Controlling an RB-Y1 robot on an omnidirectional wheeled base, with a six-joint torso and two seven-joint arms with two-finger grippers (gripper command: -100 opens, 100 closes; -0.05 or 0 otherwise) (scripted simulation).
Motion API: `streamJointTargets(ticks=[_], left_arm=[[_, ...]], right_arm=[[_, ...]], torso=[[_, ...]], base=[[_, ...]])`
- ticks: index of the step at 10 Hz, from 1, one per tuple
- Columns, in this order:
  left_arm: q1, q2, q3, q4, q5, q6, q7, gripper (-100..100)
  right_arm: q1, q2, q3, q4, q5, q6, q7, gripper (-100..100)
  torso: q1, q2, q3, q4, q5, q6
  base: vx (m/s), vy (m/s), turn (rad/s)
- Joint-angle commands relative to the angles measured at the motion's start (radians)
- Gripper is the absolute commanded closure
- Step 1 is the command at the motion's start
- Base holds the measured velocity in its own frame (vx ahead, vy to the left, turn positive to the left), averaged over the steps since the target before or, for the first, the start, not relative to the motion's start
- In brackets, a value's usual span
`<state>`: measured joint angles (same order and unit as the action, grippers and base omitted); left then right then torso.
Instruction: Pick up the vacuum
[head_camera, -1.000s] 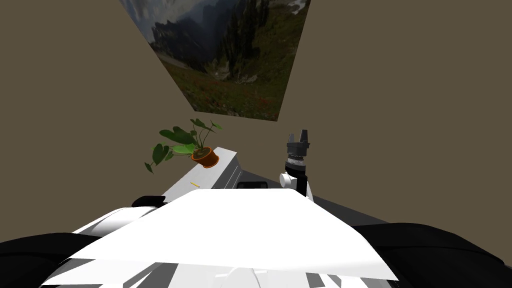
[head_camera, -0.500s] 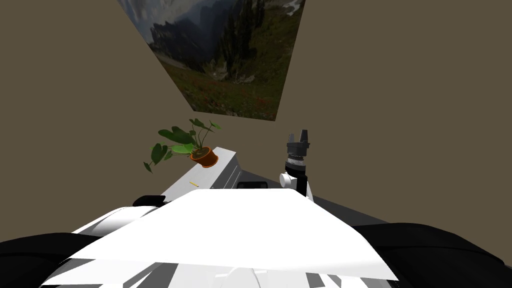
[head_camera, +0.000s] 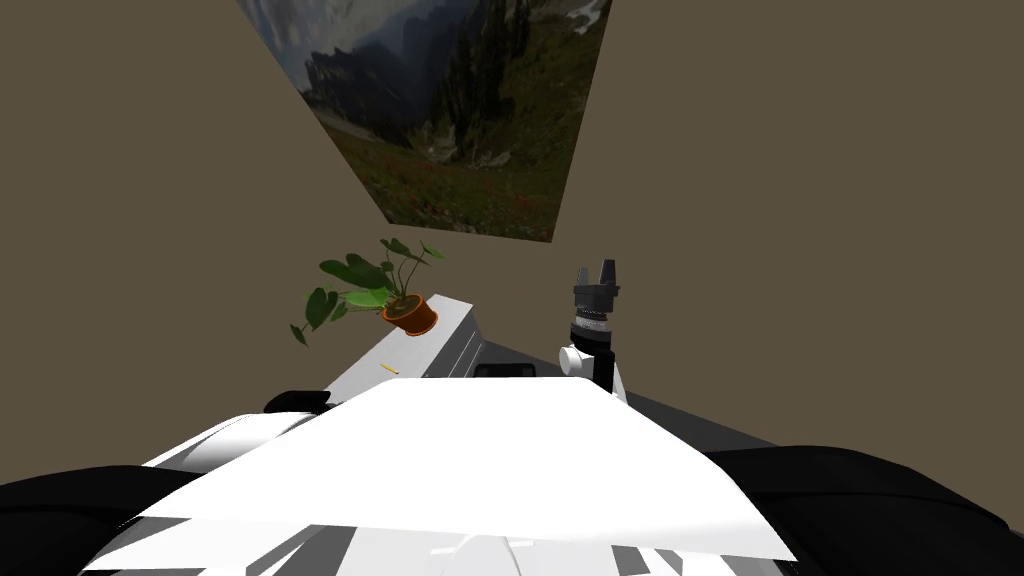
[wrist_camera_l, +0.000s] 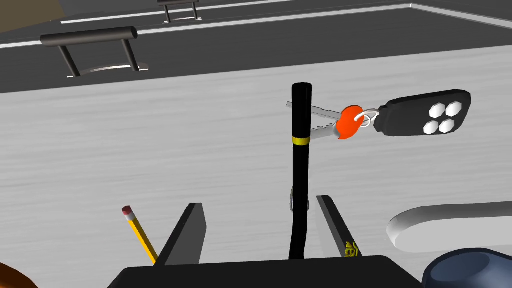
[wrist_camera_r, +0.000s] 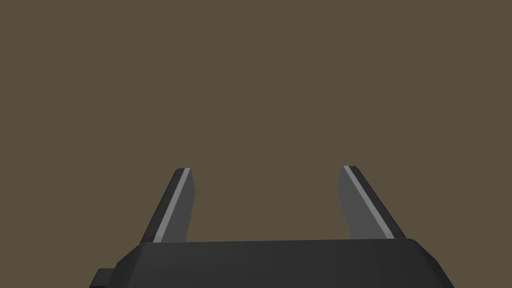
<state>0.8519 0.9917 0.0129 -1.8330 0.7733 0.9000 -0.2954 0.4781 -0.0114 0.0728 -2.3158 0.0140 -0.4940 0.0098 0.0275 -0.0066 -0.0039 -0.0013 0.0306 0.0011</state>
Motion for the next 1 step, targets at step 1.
streamJointTargets(ticks=[1], left_arm=[[0.0, 0.0, 0.0, 0.0, 0.0, 0.0, 0.0, 0]], right_arm=[[0.0, 0.0, 0.0, 0.0, 0.0, 0.0, 0.0, 0]], torso=[[0.0, 0.0, 0.0, 0.0, 0.0, 0.0]], base=[[0.0, 0.0, 0.0]])
